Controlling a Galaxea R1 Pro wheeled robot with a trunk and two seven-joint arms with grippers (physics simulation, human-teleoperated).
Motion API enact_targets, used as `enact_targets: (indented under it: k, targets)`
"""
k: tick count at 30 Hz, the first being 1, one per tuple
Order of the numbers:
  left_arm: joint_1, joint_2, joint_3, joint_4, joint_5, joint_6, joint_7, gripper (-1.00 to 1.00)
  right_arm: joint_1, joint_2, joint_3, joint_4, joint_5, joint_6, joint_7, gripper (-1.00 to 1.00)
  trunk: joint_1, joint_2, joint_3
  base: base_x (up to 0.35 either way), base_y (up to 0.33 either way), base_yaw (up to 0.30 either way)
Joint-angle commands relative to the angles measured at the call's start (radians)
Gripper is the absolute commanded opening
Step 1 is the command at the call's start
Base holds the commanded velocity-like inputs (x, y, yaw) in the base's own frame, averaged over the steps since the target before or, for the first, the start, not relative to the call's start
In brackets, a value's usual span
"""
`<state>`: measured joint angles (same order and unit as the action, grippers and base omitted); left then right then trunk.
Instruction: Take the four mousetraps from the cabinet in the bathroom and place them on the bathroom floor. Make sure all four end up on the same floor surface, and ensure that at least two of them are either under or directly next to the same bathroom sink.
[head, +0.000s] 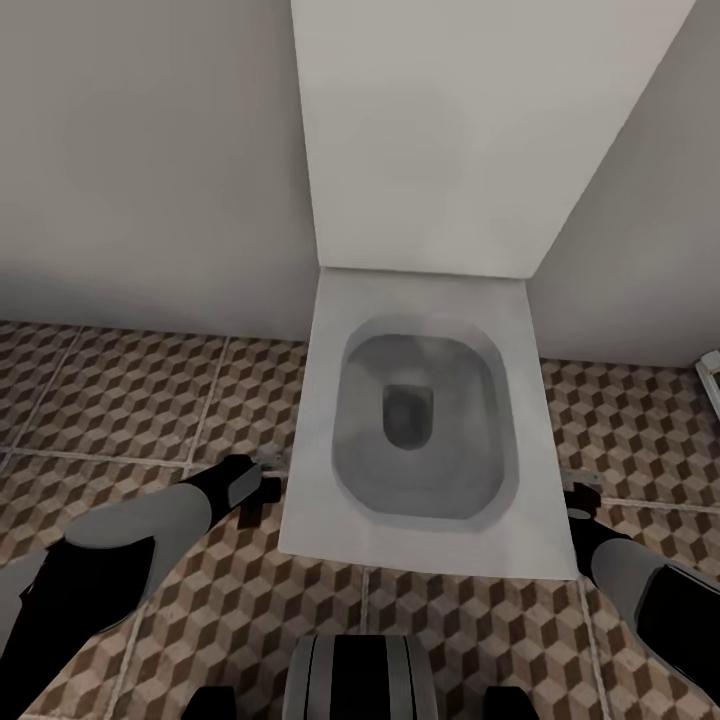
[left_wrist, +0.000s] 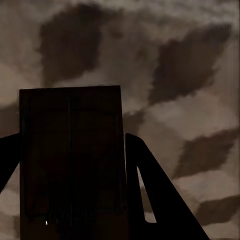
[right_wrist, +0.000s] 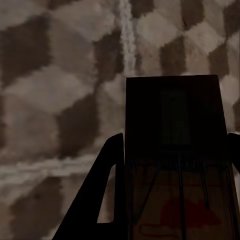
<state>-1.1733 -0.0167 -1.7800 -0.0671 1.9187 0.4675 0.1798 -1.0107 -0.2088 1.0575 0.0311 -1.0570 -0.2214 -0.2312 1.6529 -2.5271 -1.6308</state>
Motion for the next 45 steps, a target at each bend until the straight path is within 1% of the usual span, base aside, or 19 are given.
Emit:
enact_targets:
  k: [1,18,20,21,24,25,27,28,45]
  targets:
    - [0.000,0.000,-0.006,-0.003,0.006,0.002,0.009,-1.00,0.000,0.001,0.008,0.000,-0.009,-0.003,0.002,-1.00,0.000,0.000,-0.001,0.000,0.000,0.000]
    - [0.006,0.000,-0.006,-0.005,0.005,-0.002,0.007,-1.00,0.005,0.004,0.012,-0.006,0.003,-0.013,0.011,-1.00,0.000,0.000,-0.001,0.000,0.000,0.000]
    - [0.006,0.000,-0.006,-0.005,0.005,-0.024,0.007,-1.00,0.013,0.003,0.012,-0.006,0.003,-0.015,0.011,-1.00,0.000,0.000,-0.001,0.000,0.000,0.000]
    - [0.007,0.000,-0.006,-0.008,0.005,-0.065,0.006,-1.00,0.016,0.000,0.013,-0.006,0.003,-0.015,0.011,-1.00,0.000,0.000,-0.001,0.000,0.000,0.000]
    - [0.007,0.000,-0.006,-0.010,0.005,-0.081,0.006,-1.00,0.016,-0.001,0.013,-0.007,0.003,-0.016,0.011,-1.00,0.000,0.000,-0.001,0.000,0.000,0.000]
    - [0.007,-0.010,-0.008,-0.007,-0.028,-0.098,0.008,-1.00,0.017,-0.001,0.012,-0.005,0.003,-0.018,0.011,-1.00,0.000,0.000,-0.001,0.000,0.000,0.000]
    - [0.007,-0.011,-0.008,-0.007,-0.057,-0.100,0.009,-1.00,0.017,-0.001,0.012,-0.005,0.003,-0.020,0.011,-1.00,0.000,0.000,-0.001,0.000,0.000,0.000]
    - [0.007,-0.014,-0.009,-0.009,-0.087,-0.101,0.009,-1.00,0.017,-0.001,0.012,-0.005,0.003,-0.021,0.012,-1.00,0.000,0.000,-0.001,0.000,0.000,0.000]
    - [0.007,-0.014,-0.009,-0.010,-0.089,-0.100,0.009,-1.00,0.018,-0.001,0.012,-0.006,0.003,-0.022,0.012,-1.00,0.000,0.000,-0.001,0.000,0.000,0.000]
